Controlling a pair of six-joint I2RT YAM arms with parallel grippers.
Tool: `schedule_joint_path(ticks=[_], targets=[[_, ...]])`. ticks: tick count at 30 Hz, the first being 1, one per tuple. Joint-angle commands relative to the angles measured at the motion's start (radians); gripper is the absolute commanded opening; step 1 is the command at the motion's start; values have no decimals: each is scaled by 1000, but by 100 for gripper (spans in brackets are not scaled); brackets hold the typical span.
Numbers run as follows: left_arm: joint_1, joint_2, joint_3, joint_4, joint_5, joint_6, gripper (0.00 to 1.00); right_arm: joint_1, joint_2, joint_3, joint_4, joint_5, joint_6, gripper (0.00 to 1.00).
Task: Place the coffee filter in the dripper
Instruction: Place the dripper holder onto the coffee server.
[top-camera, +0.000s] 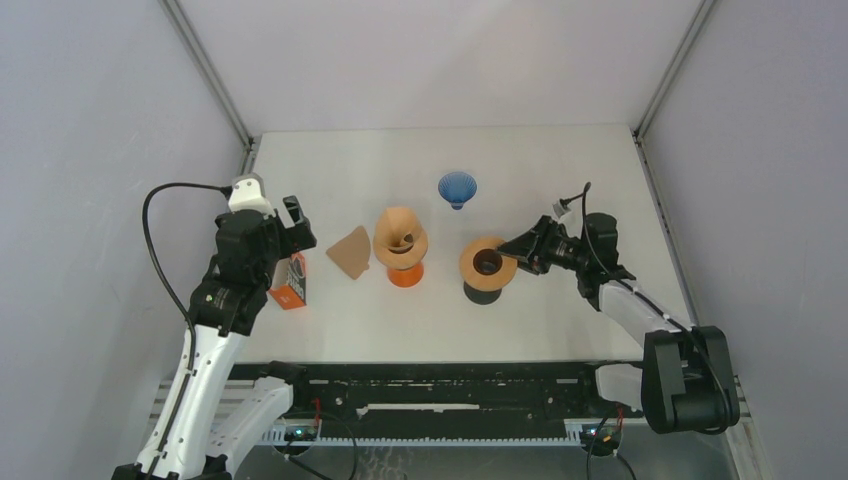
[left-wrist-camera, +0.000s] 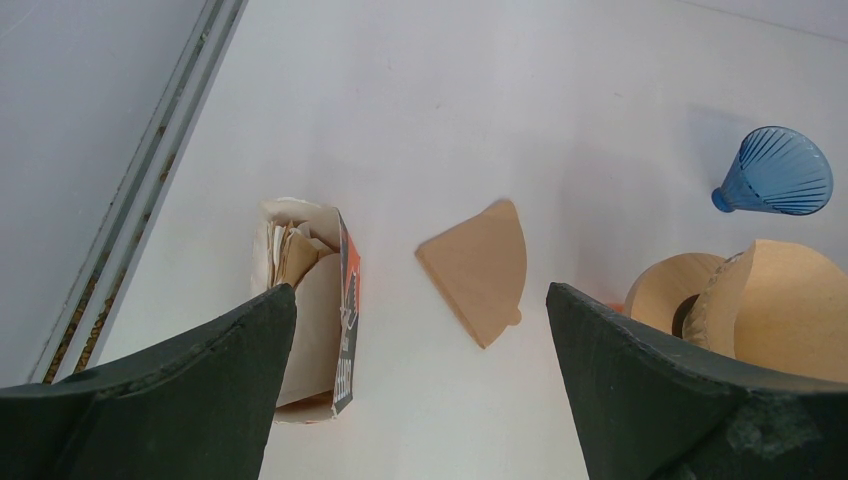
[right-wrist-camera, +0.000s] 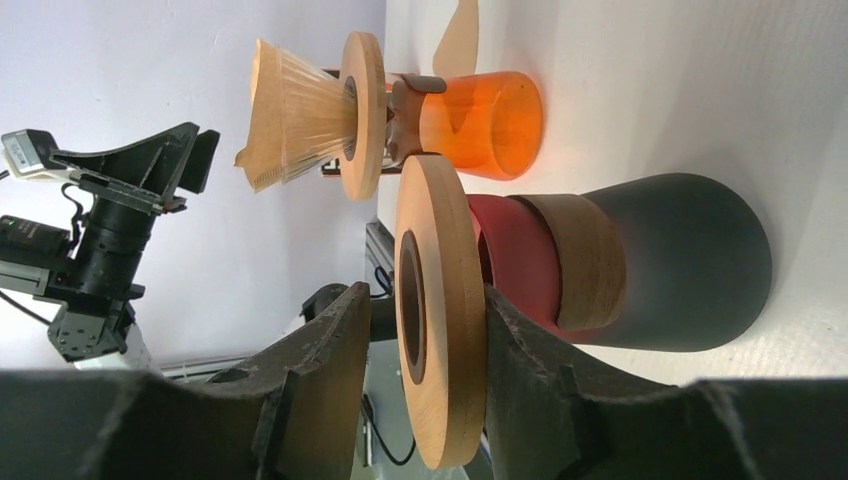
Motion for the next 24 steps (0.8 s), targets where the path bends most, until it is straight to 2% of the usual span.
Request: schedule_joint_path(ticks=[1,11,24], targets=[[7,-6,-17,33,11,10,100,-8,-26,32,-111,68,-91,52],[7,-5,-18,33,13,8,100,11,-57,85,-170,108,-159,58],[7,-10,-18,34,10,9,100,30,-49,104,-85,116,-155,65]])
